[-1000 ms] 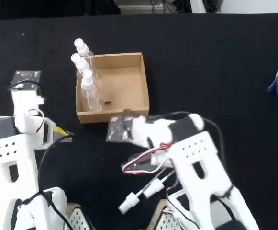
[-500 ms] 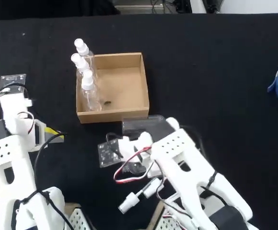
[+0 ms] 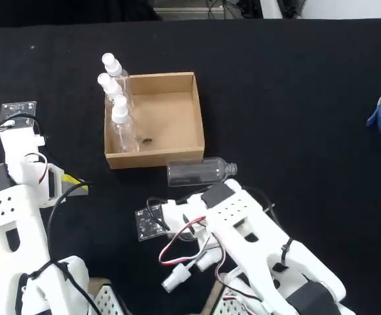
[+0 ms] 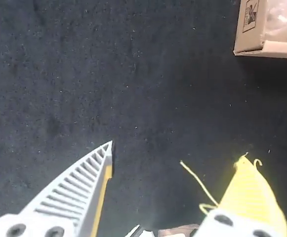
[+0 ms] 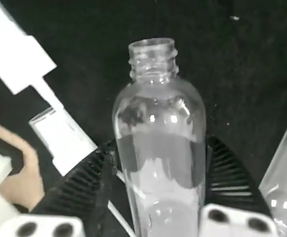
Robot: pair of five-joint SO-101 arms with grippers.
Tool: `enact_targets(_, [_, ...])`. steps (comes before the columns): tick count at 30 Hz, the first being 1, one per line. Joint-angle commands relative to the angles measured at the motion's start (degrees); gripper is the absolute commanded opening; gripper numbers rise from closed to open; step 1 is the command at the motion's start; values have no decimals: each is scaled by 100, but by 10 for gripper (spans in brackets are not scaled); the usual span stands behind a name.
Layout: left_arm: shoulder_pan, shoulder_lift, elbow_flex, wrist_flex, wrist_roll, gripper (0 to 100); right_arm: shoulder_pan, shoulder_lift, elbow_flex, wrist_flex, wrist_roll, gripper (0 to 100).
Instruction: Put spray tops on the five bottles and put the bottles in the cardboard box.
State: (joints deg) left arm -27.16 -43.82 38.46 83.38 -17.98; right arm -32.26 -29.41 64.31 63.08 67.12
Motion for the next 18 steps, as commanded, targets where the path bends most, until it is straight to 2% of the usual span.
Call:
enact_targets(1, [-57,-141,-145,53,26,245,-88,4,145,-396,0,190])
enact_targets(3, [-57,-141,-145,53,26,245,-79,-22,171,-536,-44,119])
enact_targets(6, [-57,-141,-145,53,26,245,35,-48,-207,-527,-554,6])
enact_targets(10, [-57,-141,-145,53,26,245,404,-48,-1305,53,-1152,41])
enact_targets(15, [-57,-141,-145,53,26,245,695,-48,-2905,1811,-1213,41])
enact_targets(18, [-57,-141,-145,53,26,245,1160,-48,-3600,2690,-1213,41])
